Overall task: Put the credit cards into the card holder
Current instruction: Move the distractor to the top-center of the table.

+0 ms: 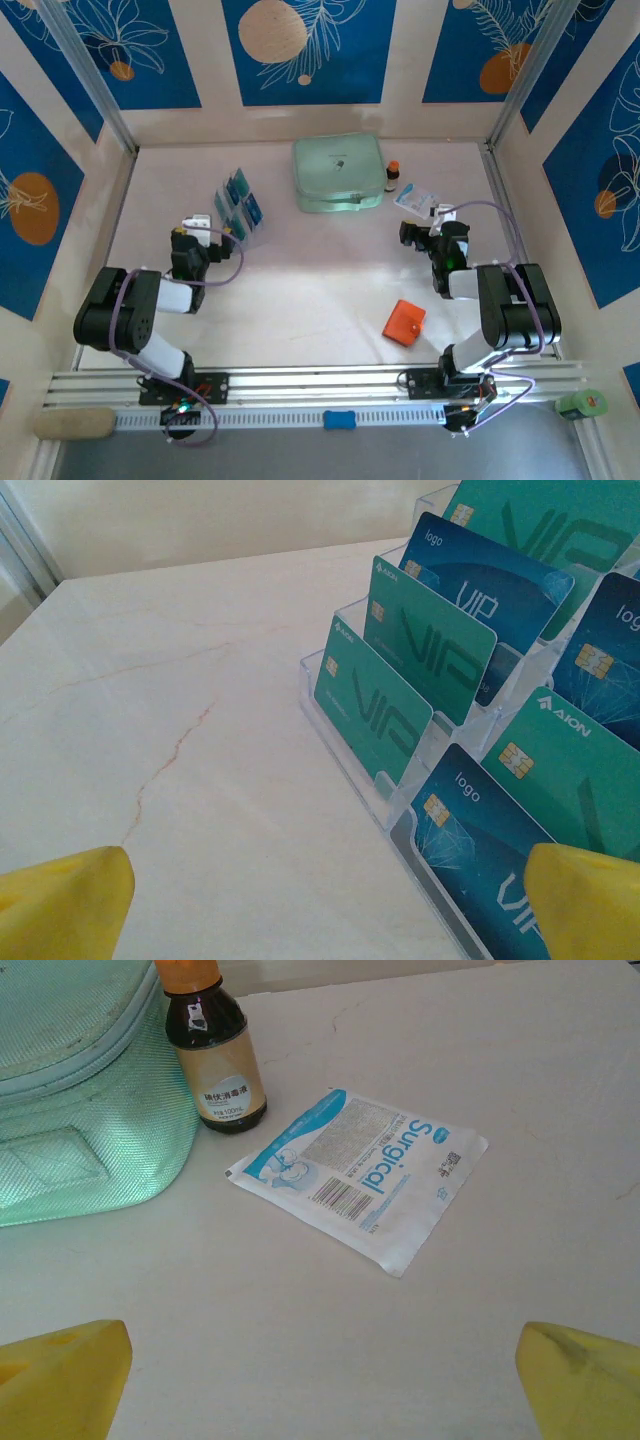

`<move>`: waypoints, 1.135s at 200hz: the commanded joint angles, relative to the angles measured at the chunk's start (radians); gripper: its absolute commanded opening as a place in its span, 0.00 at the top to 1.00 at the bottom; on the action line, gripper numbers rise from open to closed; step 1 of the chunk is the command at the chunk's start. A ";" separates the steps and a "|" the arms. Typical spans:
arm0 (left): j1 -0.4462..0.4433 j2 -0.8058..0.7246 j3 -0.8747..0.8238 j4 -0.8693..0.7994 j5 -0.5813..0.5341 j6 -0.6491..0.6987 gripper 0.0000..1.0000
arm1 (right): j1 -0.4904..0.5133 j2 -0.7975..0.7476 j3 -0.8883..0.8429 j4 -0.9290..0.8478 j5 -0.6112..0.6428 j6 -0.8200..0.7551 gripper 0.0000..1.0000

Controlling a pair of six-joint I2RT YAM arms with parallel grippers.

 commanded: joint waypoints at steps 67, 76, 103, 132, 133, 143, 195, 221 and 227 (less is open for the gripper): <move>0.009 0.005 0.004 0.026 0.015 0.004 0.00 | 0.008 -0.003 0.004 0.039 0.011 -0.004 0.01; 0.009 0.005 0.005 0.024 0.014 0.004 0.00 | 0.008 -0.005 0.005 0.039 0.012 -0.004 0.01; 0.009 0.004 0.027 -0.019 0.022 0.007 0.00 | 0.008 -0.005 0.003 0.041 0.012 -0.004 0.01; 0.010 0.005 0.049 -0.065 0.053 0.016 0.00 | 0.008 -0.005 0.003 0.041 0.014 -0.004 0.01; 0.010 0.005 0.050 -0.065 0.054 0.016 0.00 | 0.008 -0.005 0.003 0.041 0.014 -0.004 0.01; 0.010 0.004 0.051 -0.065 0.054 0.016 0.00 | 0.008 -0.006 0.003 0.041 0.013 -0.004 0.01; 0.017 0.005 0.054 -0.074 0.065 0.010 0.00 | -0.005 -0.005 0.004 0.037 -0.011 0.001 0.01; 0.018 0.005 0.056 -0.075 0.065 0.010 0.00 | -0.006 -0.006 0.005 0.035 -0.015 0.002 0.01; 0.018 0.004 0.056 -0.075 0.065 0.010 0.00 | -0.005 -0.005 0.006 0.034 -0.016 0.003 0.01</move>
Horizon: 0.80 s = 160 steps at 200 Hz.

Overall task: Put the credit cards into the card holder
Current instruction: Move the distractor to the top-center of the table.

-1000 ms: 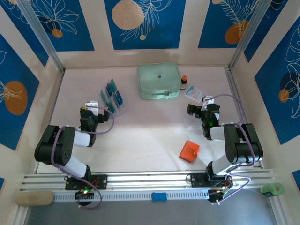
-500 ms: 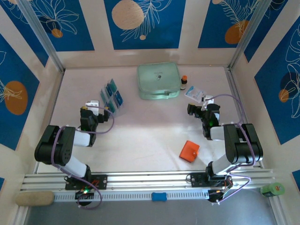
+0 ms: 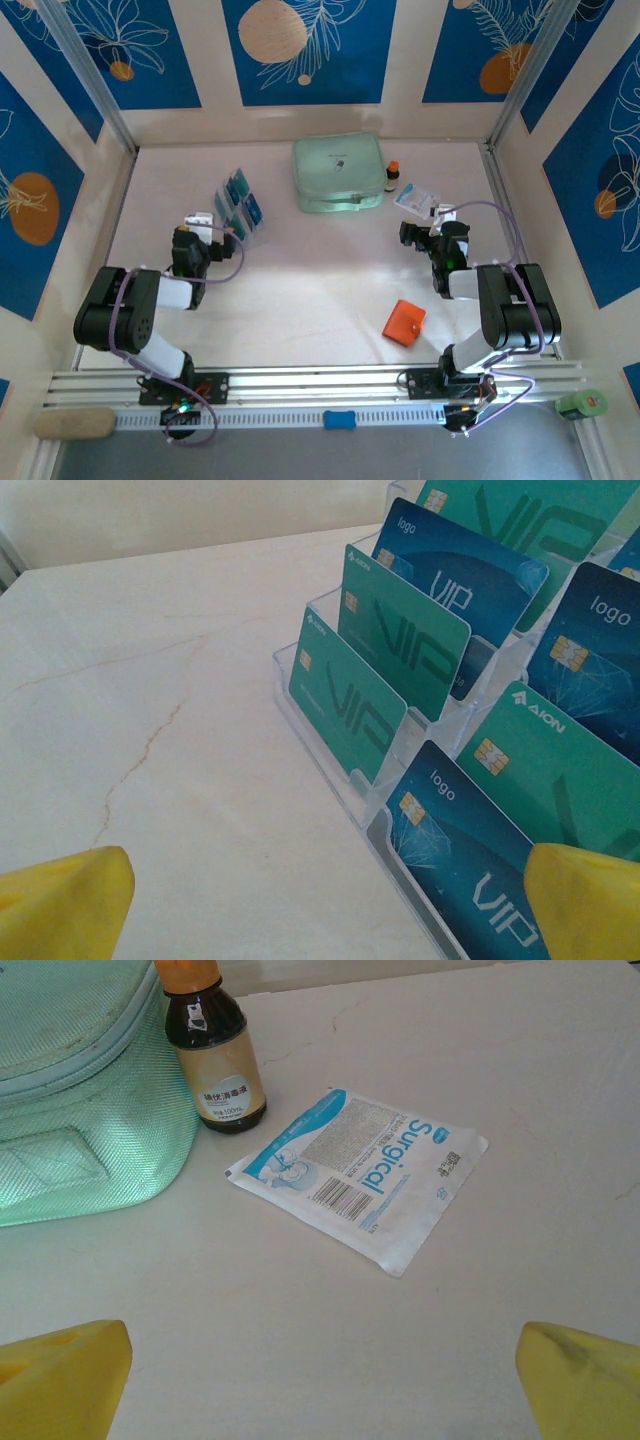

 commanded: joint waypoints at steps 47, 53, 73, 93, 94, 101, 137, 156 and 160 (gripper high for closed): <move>0.015 -0.054 0.010 -0.032 -0.059 -0.018 0.00 | 0.006 -0.085 0.011 -0.038 0.001 -0.004 0.01; 0.015 -0.082 0.012 -0.064 -0.073 -0.022 0.00 | 0.012 -0.127 0.027 -0.099 0.012 -0.010 0.01; 0.015 -0.185 0.022 -0.166 -0.122 -0.035 0.00 | 0.018 -0.255 0.077 -0.272 0.049 0.021 0.01; 0.016 -0.289 0.037 -0.266 -0.150 -0.065 0.00 | 0.004 -0.373 0.158 -0.496 0.066 0.148 0.01; 0.016 -0.295 0.038 -0.272 -0.152 -0.069 0.00 | 0.002 -0.379 0.163 -0.502 0.067 0.157 0.01; 0.016 -0.333 0.052 -0.321 -0.162 -0.093 0.00 | -0.008 -0.412 0.192 -0.582 0.082 0.231 0.01; 0.015 -0.471 0.234 -0.740 -0.184 -0.264 0.00 | -0.118 -0.546 0.331 -0.950 -0.025 0.519 0.01; 0.016 -0.497 0.318 -0.896 -0.146 -0.327 0.00 | -0.120 -0.596 0.357 -1.000 -0.166 0.497 0.01; 0.015 -0.499 0.335 -0.924 -0.135 -0.335 0.00 | -0.115 -0.605 0.361 -1.007 -0.195 0.490 0.01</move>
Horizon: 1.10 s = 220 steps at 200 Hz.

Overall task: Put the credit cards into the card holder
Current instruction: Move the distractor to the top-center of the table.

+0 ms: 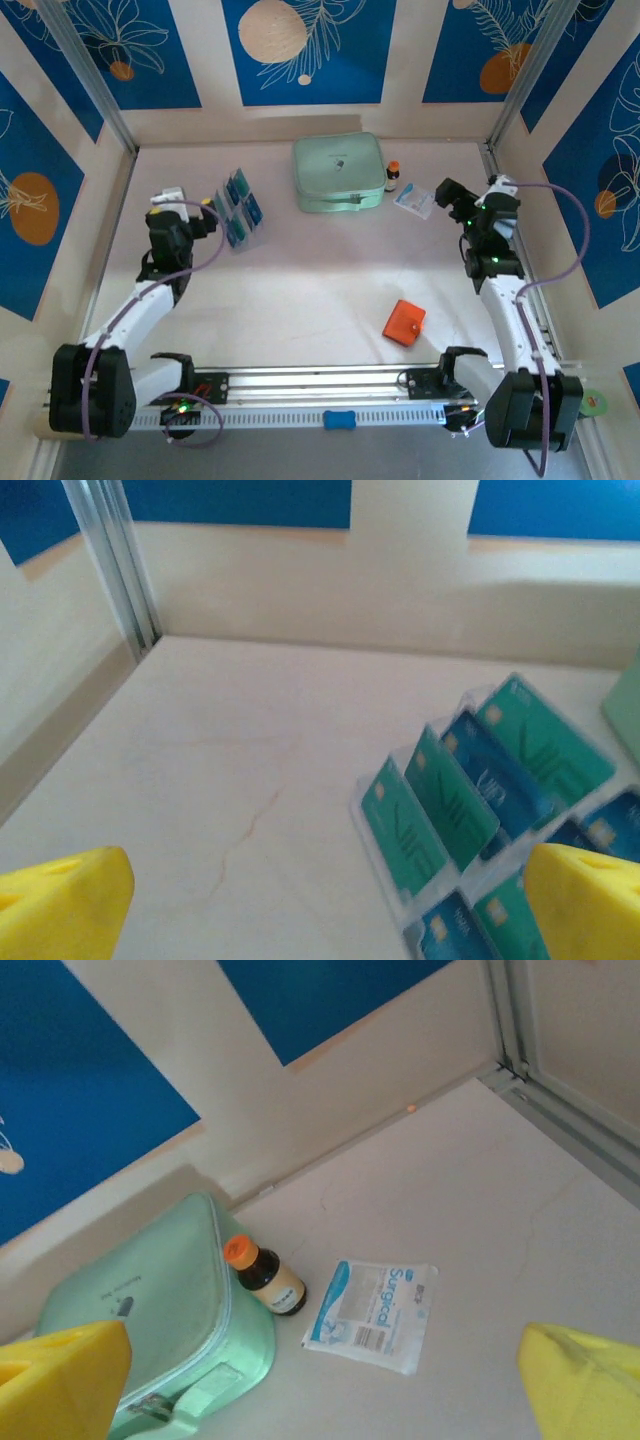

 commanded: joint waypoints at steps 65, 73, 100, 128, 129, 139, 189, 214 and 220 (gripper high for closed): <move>0.013 0.052 0.267 -0.561 0.109 -0.197 0.00 | 0.228 -0.082 0.072 -0.388 -0.376 0.049 0.03; 0.014 0.071 0.279 -0.574 0.096 -0.195 0.00 | 0.283 -0.081 0.066 -0.387 -0.360 0.057 0.03; 0.014 0.144 0.315 -0.614 0.002 -0.183 0.00 | 0.439 -0.054 0.045 -0.381 -0.280 0.091 0.03; 0.020 0.263 0.382 -0.672 -0.098 -0.169 0.00 | 0.521 -0.009 0.042 -0.374 -0.253 0.103 0.05; 0.021 0.268 0.385 -0.676 -0.100 -0.169 0.00 | 0.522 -0.008 0.043 -0.375 -0.252 0.103 0.05; 0.028 0.320 0.415 -0.701 -0.108 -0.168 0.00 | 0.537 0.003 0.042 -0.376 -0.246 0.106 0.05; 0.086 0.548 0.541 -0.785 -0.125 -0.179 0.00 | 0.556 -0.024 0.039 -0.405 -0.231 0.104 0.05; 0.110 0.625 0.586 -0.803 -0.110 -0.171 0.00 | 0.555 -0.045 0.040 -0.434 -0.217 0.093 0.05; 0.111 0.641 0.599 -0.807 -0.108 -0.164 0.00 | 0.553 -0.047 0.041 -0.442 -0.214 0.091 0.05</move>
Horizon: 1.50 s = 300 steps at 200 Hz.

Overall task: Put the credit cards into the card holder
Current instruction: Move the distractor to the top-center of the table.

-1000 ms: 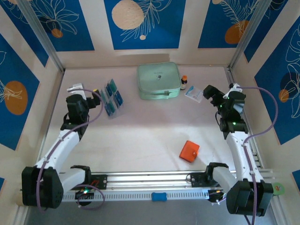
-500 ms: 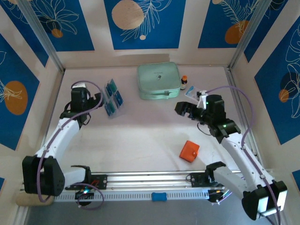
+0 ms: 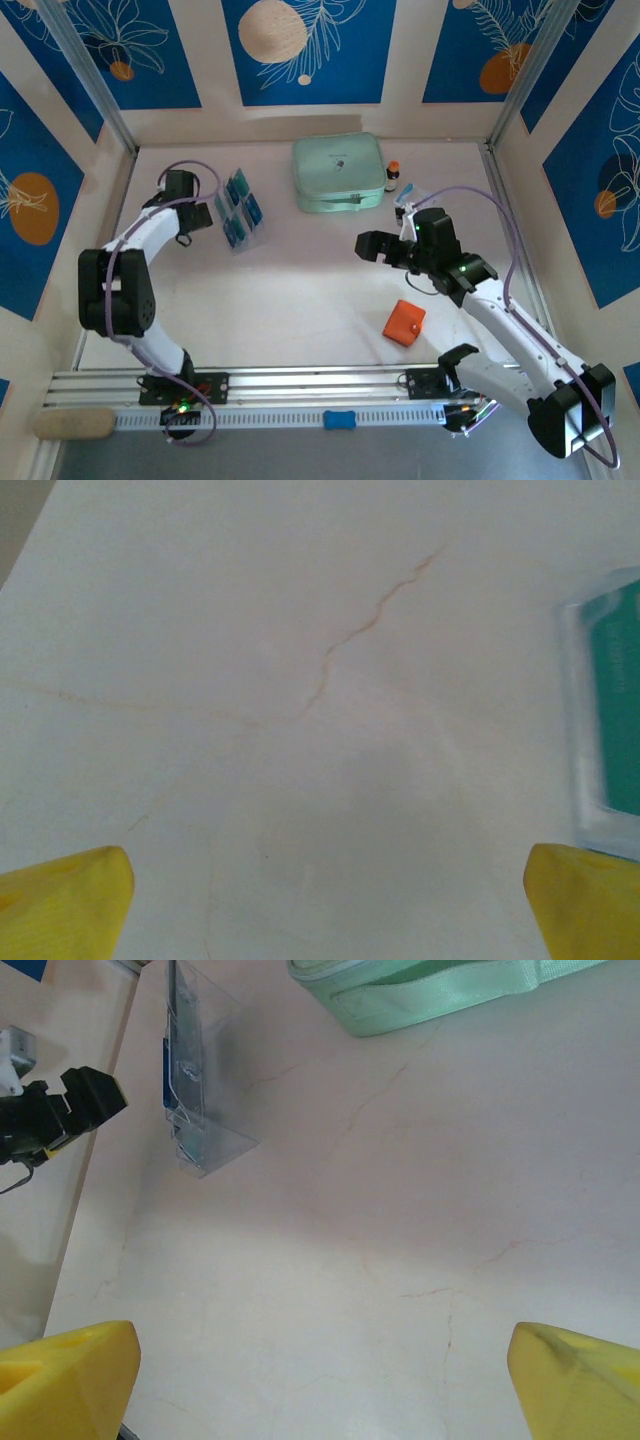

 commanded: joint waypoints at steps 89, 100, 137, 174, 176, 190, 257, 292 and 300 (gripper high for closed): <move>0.022 0.047 0.073 -0.025 0.039 0.052 0.00 | -0.012 0.336 0.191 0.060 -0.074 -0.039 0.08; 0.022 0.032 0.068 -0.020 0.057 0.043 0.00 | -0.010 0.425 0.251 0.073 -0.083 -0.040 0.09; 0.021 -0.022 0.065 -0.016 0.120 -0.003 0.00 | -0.004 0.735 0.488 0.088 -0.101 -0.023 0.12; 0.022 -0.074 0.080 -0.024 0.166 -0.026 0.00 | -0.001 0.957 0.672 0.067 -0.105 0.012 0.13; 0.022 -0.076 0.080 -0.024 0.170 -0.027 0.00 | -0.001 0.965 0.681 0.065 -0.105 0.013 0.13; 0.022 -0.095 0.084 -0.020 0.190 -0.035 0.00 | -0.002 1.029 0.737 0.050 -0.096 0.017 0.13; 0.021 -0.151 0.080 0.016 0.269 -0.078 0.00 | -0.030 1.223 0.979 -0.009 -0.068 0.024 0.13; 0.021 -0.157 0.074 0.020 0.274 -0.068 0.00 | -0.046 1.304 1.104 -0.034 -0.081 0.025 0.13; 0.021 -0.158 0.072 0.021 0.277 -0.068 0.00 | -0.049 1.322 1.135 -0.043 -0.087 0.025 0.13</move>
